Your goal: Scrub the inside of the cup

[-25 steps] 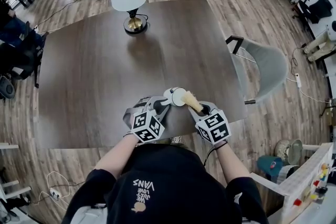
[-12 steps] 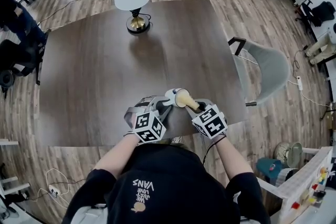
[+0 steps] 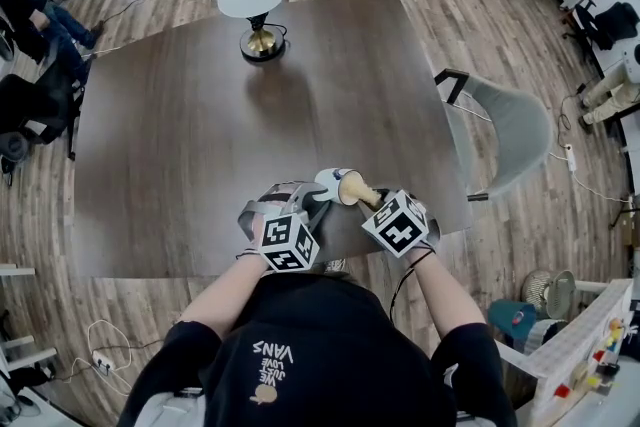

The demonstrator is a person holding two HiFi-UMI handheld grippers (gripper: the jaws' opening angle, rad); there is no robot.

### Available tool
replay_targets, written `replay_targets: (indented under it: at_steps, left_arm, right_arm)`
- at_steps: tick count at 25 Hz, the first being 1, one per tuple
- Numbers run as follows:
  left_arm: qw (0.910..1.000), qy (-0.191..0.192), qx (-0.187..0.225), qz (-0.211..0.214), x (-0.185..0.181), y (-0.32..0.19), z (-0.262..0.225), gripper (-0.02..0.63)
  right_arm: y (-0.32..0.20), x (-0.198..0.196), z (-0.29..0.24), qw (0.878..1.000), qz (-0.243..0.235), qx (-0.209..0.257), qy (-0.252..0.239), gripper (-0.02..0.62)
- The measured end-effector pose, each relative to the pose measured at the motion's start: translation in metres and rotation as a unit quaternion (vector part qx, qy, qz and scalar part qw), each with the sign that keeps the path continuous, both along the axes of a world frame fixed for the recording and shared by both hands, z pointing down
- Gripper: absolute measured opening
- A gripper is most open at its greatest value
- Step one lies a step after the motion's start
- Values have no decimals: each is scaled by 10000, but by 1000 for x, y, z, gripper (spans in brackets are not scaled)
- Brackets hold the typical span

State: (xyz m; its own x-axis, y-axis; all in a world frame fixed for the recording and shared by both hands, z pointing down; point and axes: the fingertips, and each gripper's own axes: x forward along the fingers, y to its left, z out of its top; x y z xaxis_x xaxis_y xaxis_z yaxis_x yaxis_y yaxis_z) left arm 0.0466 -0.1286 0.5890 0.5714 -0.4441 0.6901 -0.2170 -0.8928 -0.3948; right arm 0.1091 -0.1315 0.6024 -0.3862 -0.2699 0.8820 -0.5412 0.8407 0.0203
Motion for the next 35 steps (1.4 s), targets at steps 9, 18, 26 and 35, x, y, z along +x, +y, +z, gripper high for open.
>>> replay_targets:
  at_steps: [9, 18, 26, 35]
  left_arm:
    - [9997, -100, 73, 187, 8, -1, 0, 69]
    - [9998, -73, 30, 199, 9, 3, 0, 69]
    - [9998, -13, -26, 186, 8, 0, 0, 69]
    - [9998, -11, -25, 188, 9, -1, -1, 69]
  right_arm:
    - [12, -14, -4, 9956, -774, -430, 315, 74]
    - [-14, 2, -1, 9989, -33, -438, 153, 74]
    - [8, -3, 6, 9966, -363, -733, 99, 74]
    - [-9, -9, -6, 9977, -334, -591, -59, 74]
